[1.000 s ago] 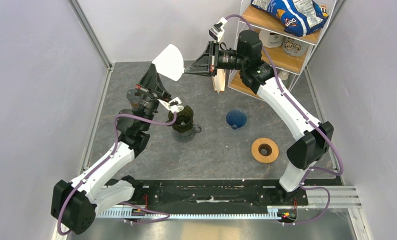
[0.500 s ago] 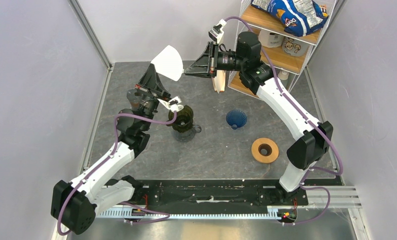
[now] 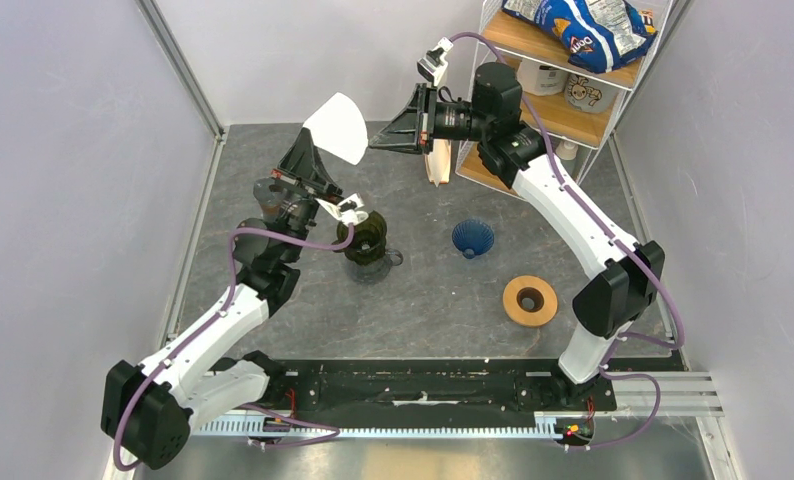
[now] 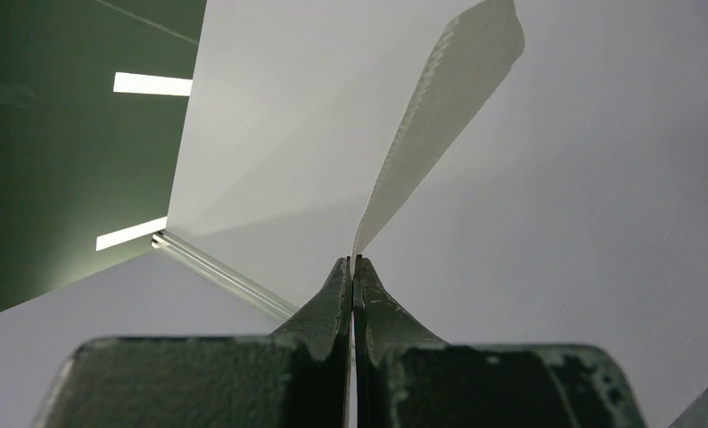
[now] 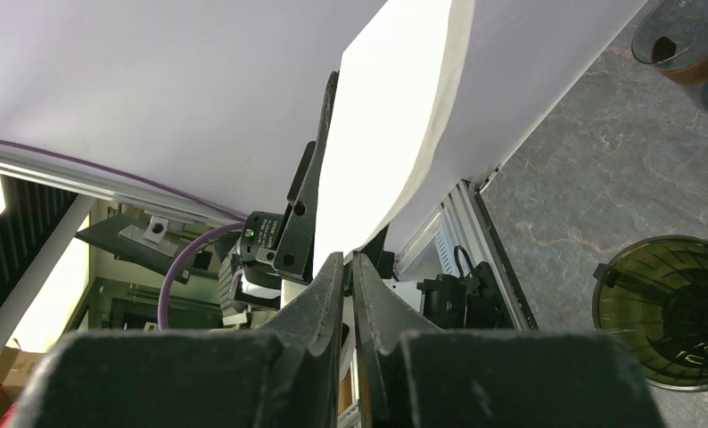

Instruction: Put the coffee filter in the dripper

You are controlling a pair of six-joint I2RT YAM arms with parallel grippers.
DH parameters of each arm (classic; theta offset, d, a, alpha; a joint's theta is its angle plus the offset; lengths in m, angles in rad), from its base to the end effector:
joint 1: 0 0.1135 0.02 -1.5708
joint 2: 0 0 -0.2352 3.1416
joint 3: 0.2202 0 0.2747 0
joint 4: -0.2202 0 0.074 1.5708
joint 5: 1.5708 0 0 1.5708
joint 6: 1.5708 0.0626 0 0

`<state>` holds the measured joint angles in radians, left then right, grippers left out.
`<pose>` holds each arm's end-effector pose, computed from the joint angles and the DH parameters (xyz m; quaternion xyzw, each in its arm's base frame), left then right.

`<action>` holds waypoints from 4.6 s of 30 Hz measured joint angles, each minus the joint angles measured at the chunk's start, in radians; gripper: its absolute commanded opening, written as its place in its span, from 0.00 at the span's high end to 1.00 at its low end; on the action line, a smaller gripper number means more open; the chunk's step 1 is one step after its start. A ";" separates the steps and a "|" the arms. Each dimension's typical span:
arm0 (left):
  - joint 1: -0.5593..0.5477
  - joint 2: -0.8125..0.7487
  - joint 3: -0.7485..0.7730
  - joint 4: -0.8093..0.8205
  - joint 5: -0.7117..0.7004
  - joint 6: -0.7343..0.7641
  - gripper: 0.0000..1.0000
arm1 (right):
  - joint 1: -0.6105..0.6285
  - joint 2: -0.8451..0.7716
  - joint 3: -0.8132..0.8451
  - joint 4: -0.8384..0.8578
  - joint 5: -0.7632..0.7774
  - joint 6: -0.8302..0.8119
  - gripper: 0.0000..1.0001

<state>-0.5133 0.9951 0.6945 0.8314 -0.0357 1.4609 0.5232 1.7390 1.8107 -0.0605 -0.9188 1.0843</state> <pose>0.2481 -0.1373 0.3579 0.4060 0.2867 0.4038 0.7681 0.3515 0.2602 0.4257 -0.1285 0.6929 0.6752 0.2179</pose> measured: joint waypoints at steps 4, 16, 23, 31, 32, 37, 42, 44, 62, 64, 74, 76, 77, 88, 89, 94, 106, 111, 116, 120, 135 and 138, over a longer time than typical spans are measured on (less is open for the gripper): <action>-0.009 0.000 0.000 0.000 0.000 -0.003 0.98 | 0.000 0.010 0.006 0.003 0.000 0.000 0.91; -0.023 0.002 0.000 -0.010 -0.016 -0.018 0.98 | -0.005 0.013 0.006 0.005 -0.001 0.000 0.87; -0.023 0.002 0.005 -0.015 -0.017 -0.021 0.98 | -0.037 0.011 -0.003 -0.035 0.016 -0.003 0.39; -0.023 0.002 0.010 -0.015 -0.016 -0.023 0.98 | -0.037 0.011 -0.010 -0.034 0.018 0.021 0.53; -0.023 0.003 0.010 -0.015 -0.016 -0.023 0.98 | -0.034 0.011 -0.010 -0.030 0.016 0.026 0.54; -0.023 0.010 0.014 -0.015 -0.016 -0.023 0.98 | -0.019 0.011 -0.009 0.008 -0.004 0.049 0.60; -0.023 0.015 0.016 -0.015 -0.016 -0.023 0.98 | -0.008 0.011 -0.009 0.047 -0.020 0.061 0.79; -0.023 0.019 0.020 -0.015 -0.016 -0.024 0.98 | -0.007 0.011 -0.009 0.056 -0.026 0.068 0.87; -0.034 -0.111 0.135 -0.548 -0.010 -0.339 0.13 | -0.034 0.008 -0.006 0.091 -0.031 -0.035 1.00; -0.034 -0.160 0.181 -0.694 0.011 -0.444 0.13 | -0.053 -0.003 -0.010 0.053 -0.030 -0.106 1.00; 0.005 -0.232 0.455 -1.249 0.361 -1.058 0.14 | -0.082 -0.156 0.000 -0.415 -0.080 -0.780 1.00; 0.042 -0.194 0.483 -1.286 0.461 -1.144 0.13 | -0.077 -0.174 0.036 -0.528 -0.103 -0.927 1.00; 0.062 -0.167 0.502 -1.300 0.502 -1.172 0.14 | -0.073 -0.178 0.063 -0.593 -0.112 -1.006 1.00; 0.264 0.102 0.604 -1.321 0.996 -1.301 0.08 | 0.037 -0.228 0.206 -1.107 -0.098 -1.575 1.00; 0.243 0.103 0.604 -1.314 1.026 -1.300 0.08 | 0.044 -0.232 0.206 -1.117 -0.096 -1.585 1.00; 0.091 0.068 0.562 -1.268 1.083 -1.289 0.17 | 0.061 -0.235 0.206 -1.148 -0.077 -1.616 1.00; 0.035 0.066 0.491 -1.115 1.085 -1.305 0.08 | 0.095 -0.236 0.200 -1.158 -0.018 -1.650 1.00; 0.006 0.005 0.310 -1.007 0.993 -1.326 0.09 | 0.095 -0.240 0.179 -1.125 0.028 -1.624 0.84; -0.004 0.012 0.280 -1.025 0.913 -1.295 0.09 | 0.075 -0.267 0.118 -1.181 0.181 -1.672 0.33; -0.004 0.002 0.255 -1.034 0.836 -1.292 0.09 | -0.012 -0.318 -0.080 -1.258 0.364 -1.794 0.21; 0.032 -0.015 0.212 -1.066 0.609 -1.352 0.12 | -0.308 -0.170 -0.243 -1.249 0.629 -1.886 0.21; 0.052 0.023 0.230 -1.065 0.589 -1.361 0.12 | -0.309 -0.136 -0.249 -1.208 0.650 -1.911 0.20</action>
<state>-0.4610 1.0176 0.9245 -0.2340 0.5537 0.0998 0.2146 1.6028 1.5612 -1.2682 -0.2684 -0.8268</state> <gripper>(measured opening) 0.886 0.789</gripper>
